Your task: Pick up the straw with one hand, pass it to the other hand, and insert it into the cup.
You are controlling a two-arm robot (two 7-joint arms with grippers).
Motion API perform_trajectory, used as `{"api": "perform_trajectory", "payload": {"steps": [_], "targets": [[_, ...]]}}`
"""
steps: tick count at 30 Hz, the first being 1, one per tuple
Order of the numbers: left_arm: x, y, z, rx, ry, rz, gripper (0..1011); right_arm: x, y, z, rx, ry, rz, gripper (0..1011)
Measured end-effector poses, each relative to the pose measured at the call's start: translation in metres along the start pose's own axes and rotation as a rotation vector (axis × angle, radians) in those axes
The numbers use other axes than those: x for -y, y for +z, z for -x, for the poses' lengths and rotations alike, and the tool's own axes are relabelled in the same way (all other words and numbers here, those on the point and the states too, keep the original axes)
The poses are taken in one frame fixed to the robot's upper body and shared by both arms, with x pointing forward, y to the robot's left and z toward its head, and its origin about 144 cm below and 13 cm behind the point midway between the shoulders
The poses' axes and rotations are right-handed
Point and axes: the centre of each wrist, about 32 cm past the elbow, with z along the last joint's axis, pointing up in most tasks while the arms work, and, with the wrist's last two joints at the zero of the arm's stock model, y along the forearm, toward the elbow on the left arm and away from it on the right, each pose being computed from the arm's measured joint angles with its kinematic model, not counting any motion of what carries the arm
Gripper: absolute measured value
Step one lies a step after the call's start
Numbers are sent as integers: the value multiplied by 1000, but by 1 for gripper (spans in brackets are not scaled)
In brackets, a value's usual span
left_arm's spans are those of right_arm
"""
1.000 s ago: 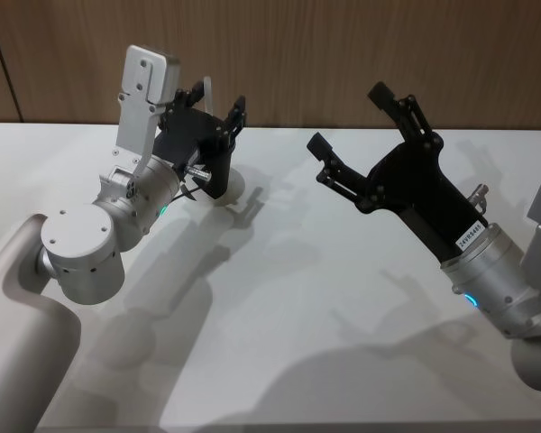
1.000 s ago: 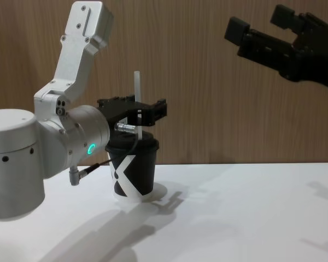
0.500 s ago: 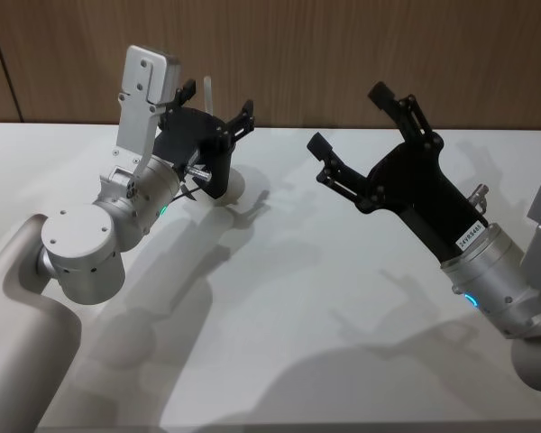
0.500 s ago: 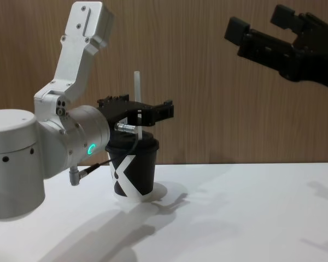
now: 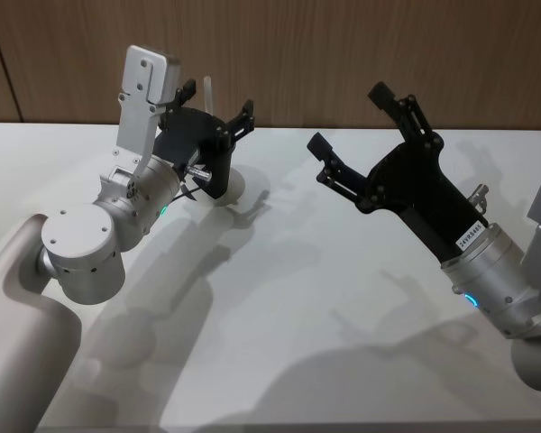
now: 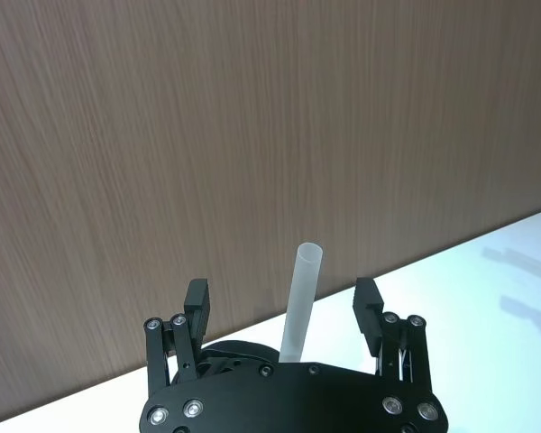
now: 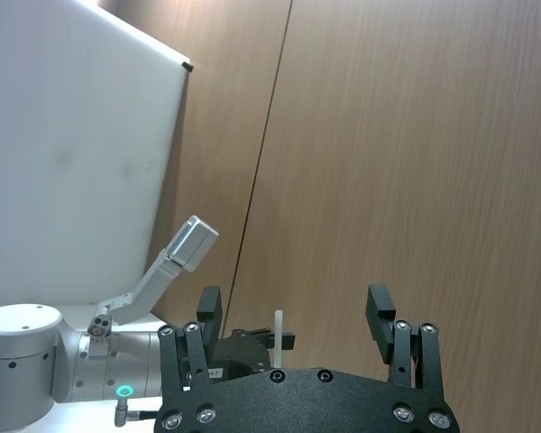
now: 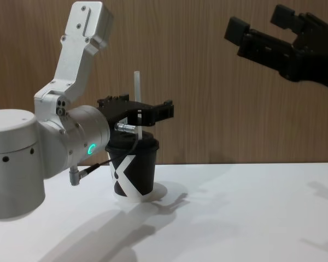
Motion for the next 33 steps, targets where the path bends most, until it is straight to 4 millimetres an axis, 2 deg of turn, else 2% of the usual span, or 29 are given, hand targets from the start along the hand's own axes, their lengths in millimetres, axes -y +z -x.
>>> {"api": "perform_trajectory", "payload": {"steps": [33], "targets": [[0,0,0,0,0,0,999,0,0,0,0,0,0,1001]]}}
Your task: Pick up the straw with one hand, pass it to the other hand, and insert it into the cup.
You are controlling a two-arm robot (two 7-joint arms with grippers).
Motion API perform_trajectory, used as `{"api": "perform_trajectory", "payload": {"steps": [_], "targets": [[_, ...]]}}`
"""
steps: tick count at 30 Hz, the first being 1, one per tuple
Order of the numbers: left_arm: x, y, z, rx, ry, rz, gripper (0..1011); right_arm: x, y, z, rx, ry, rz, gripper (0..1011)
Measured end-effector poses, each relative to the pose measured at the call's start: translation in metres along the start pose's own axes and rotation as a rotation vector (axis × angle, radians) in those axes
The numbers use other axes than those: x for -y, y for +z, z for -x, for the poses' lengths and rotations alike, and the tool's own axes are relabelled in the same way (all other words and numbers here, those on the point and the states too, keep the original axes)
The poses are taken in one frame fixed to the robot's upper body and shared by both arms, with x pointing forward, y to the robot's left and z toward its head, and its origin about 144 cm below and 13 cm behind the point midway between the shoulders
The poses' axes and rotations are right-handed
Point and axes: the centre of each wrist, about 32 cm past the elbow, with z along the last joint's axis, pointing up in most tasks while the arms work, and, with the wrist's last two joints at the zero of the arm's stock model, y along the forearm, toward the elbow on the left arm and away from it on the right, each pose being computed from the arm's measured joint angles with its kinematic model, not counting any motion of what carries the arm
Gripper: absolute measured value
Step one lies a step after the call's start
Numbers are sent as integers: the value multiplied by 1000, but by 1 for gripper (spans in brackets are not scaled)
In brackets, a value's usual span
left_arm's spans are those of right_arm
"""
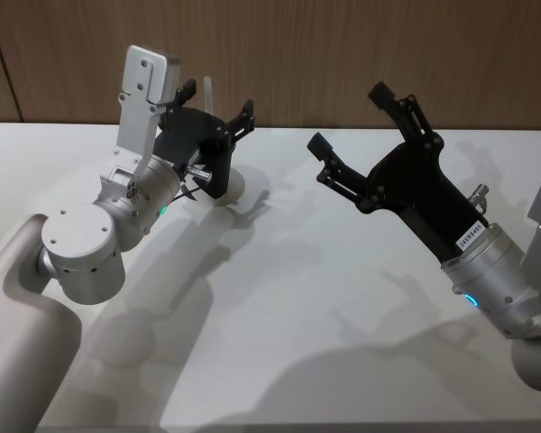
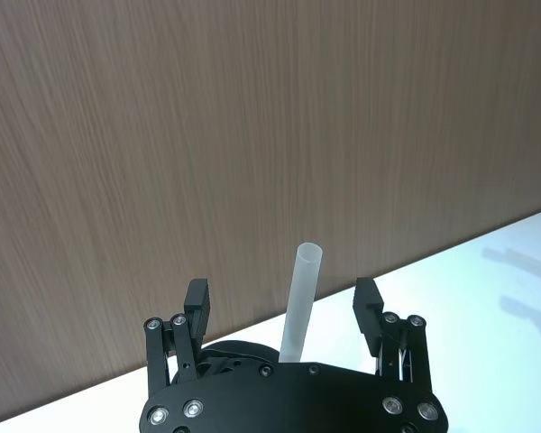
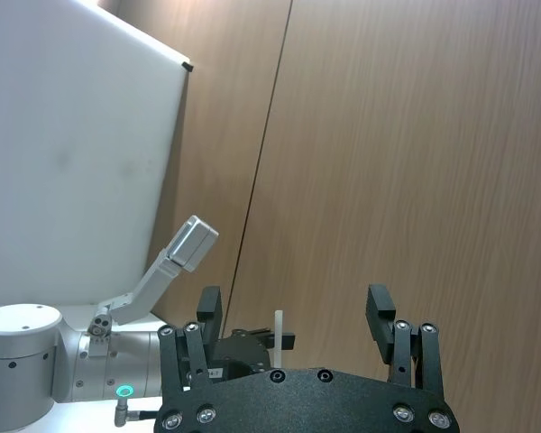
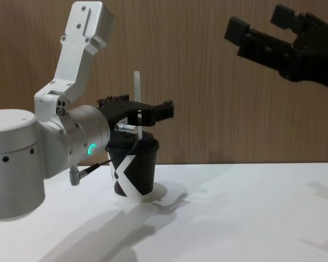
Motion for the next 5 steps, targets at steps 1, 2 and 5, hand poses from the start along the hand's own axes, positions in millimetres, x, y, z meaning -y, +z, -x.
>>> {"api": "perform_trajectory", "payload": {"steps": [1,2,5], "targets": [[0,0,0,0,0,0,999,0,0,0,0,0,0,1001],[0,0,0,0,0,0,1000,0,0,0,0,0,0,1001],[0,0,0,0,0,0,999,0,0,0,0,-2,2,1001]]}}
